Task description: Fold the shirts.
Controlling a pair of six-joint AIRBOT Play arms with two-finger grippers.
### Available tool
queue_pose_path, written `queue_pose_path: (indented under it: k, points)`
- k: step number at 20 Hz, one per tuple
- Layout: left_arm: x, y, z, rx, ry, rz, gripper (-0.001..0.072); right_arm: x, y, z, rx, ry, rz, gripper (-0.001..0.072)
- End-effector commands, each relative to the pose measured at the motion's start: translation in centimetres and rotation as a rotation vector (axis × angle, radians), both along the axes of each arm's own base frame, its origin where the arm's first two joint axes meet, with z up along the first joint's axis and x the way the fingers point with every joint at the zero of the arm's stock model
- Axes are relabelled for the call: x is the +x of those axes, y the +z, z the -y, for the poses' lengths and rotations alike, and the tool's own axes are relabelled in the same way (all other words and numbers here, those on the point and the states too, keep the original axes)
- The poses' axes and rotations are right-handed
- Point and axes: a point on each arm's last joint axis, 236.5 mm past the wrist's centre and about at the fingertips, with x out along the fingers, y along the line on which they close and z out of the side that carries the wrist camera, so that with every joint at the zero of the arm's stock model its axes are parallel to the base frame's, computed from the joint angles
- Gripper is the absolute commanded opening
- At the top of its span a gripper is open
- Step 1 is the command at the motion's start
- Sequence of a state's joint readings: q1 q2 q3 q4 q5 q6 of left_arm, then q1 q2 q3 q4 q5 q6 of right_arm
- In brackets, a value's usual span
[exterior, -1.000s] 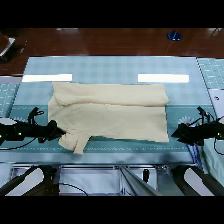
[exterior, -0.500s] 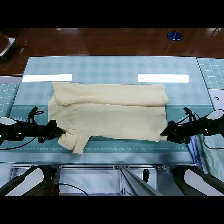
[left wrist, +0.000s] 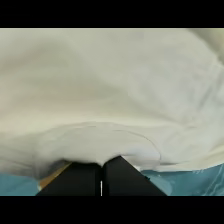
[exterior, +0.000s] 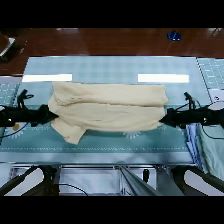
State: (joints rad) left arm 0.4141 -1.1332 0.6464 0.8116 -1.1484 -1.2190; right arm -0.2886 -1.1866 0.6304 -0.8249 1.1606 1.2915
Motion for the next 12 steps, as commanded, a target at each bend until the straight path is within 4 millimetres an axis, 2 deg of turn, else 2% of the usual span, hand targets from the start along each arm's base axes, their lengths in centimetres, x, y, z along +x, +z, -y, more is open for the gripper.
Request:
queue_pose_path:
  k: [1, 3, 5, 8, 12]
  points:
    - [6.1, 4.8, 0.2, -0.005, 0.04, 0.157, 0.0024, 5.9, 4.1, 1.0, 0.005, -0.073, 0.136, 0.0019]
    - [9.4, 5.2, 0.5, 0.008, 0.041, 0.186, 0.0024, 9.6, 6.0, 1.2, 0.04, -0.118, 0.21, 0.0019]
    - [12.2, 5.2, 0.9, -0.008, 0.03, 0.174, 0.0024, 12.0, 6.3, 1.9, 0.033, -0.118, 0.224, 0.0019]
    - [15.9, 4.2, 2.0, -0.035, -0.017, 0.145, 0.0024, 14.8, 5.5, 2.6, 0.048, -0.126, 0.214, 0.0019]
    - [20.0, 2.5, 1.8, -0.068, -0.008, 0.103, 0.0024, 17.5, 4.0, 3.1, 0.066, -0.134, 0.197, 0.0019]
